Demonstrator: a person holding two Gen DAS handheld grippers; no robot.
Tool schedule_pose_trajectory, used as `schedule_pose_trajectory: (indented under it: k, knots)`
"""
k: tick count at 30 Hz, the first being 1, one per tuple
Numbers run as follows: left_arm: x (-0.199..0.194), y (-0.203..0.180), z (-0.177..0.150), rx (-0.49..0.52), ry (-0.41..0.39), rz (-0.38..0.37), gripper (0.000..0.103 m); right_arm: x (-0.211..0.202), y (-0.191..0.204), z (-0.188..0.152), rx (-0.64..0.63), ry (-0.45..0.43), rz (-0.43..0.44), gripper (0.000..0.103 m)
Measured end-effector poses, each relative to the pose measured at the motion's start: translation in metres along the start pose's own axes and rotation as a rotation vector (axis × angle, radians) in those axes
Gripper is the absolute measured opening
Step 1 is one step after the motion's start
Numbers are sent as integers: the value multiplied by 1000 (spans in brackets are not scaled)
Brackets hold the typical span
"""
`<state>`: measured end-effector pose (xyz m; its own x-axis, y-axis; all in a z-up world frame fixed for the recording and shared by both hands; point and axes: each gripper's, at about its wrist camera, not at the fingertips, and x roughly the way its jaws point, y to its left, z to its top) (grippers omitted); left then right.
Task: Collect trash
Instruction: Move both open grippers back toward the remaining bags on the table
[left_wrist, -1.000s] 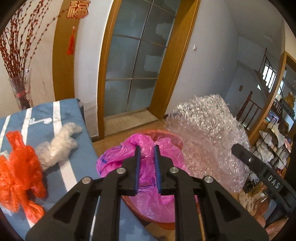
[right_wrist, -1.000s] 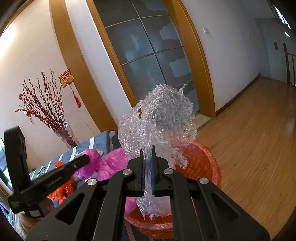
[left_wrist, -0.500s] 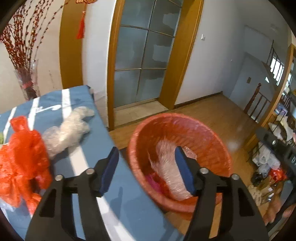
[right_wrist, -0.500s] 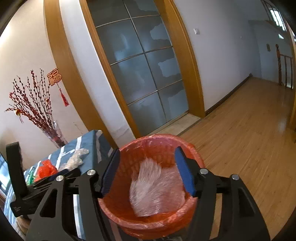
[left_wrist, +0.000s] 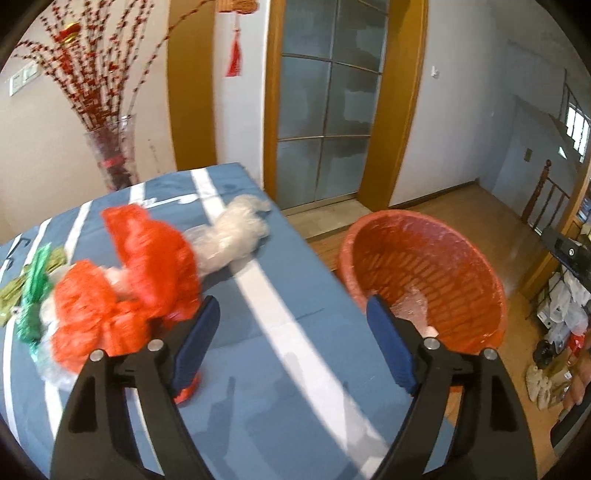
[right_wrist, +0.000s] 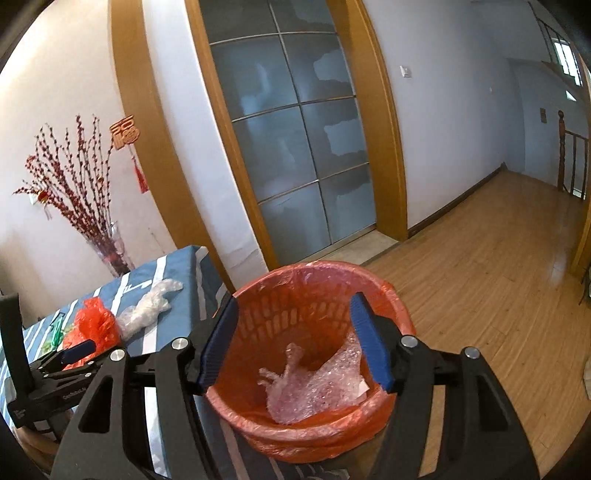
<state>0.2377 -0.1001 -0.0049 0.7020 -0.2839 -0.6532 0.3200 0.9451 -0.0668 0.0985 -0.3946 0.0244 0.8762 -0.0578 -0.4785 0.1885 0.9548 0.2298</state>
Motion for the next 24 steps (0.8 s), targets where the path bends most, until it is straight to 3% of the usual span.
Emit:
schedule_pose_trajectory:
  k: [14, 20, 24]
  knots:
    - [-52, 88, -33, -113, -45, 141, 85, 2, 60, -13, -89, 39, 77, 63]
    - [-75, 142, -46, -187, -56, 230, 85, 14, 107, -29, -149, 95, 161, 63]
    - [-85, 179, -57, -256, -55, 271, 85, 25, 144, -44, -191, 151, 230, 56]
